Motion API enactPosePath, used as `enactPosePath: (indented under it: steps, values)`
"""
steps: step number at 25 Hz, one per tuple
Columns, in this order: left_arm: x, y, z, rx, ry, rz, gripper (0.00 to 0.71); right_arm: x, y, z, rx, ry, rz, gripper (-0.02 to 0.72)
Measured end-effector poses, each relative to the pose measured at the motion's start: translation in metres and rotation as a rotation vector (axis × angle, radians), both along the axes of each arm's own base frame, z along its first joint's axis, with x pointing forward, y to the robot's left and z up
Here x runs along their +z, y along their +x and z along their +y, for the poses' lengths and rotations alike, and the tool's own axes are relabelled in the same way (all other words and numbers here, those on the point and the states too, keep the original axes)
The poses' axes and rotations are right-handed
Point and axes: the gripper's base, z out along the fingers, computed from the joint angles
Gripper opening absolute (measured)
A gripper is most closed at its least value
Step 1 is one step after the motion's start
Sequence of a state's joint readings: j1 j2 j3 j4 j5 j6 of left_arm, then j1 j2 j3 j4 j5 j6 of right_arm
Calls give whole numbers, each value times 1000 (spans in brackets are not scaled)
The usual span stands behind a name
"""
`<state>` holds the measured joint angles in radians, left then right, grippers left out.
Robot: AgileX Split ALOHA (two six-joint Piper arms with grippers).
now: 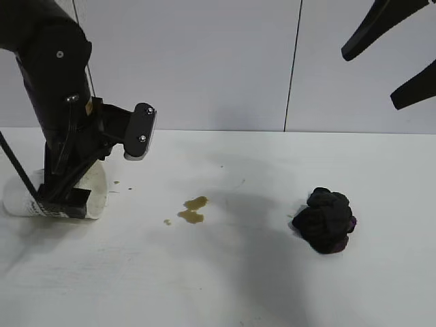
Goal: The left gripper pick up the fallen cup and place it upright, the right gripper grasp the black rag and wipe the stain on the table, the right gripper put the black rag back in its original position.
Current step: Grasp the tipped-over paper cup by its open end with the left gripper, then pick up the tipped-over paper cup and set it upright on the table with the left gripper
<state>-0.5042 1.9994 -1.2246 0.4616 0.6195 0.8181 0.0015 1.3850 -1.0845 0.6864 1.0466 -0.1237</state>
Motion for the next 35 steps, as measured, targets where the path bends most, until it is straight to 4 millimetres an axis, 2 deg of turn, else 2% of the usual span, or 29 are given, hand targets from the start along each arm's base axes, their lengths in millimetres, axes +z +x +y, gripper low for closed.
enactPosePath:
  steps: [11, 17, 20, 24, 27, 31, 35]
  values:
    - [0, 6, 10, 38, -3, -3, 682, 0, 0, 0, 0, -2, 0, 475]
    - [1, 7, 10, 65, -22, -13, 512, 0, 0, 0, 0, -2, 0, 475]
    - [1, 7, 9, 71, -28, -12, 484, 0, 0, 0, 0, -2, 0, 475]
    - [8, 8, 7, 122, -91, -38, 483, 0, 0, 0, 0, -2, 0, 475]
    - [33, 9, 0, 177, -245, -126, 483, 0, 0, 0, 0, -2, 0, 475]
    - [87, 5, -7, 250, -525, -257, 483, 0, 0, 0, 1, -3, 0, 475]
    - [135, -1, 1, 366, -779, -341, 483, 0, 0, 0, 1, -3, 0, 475]
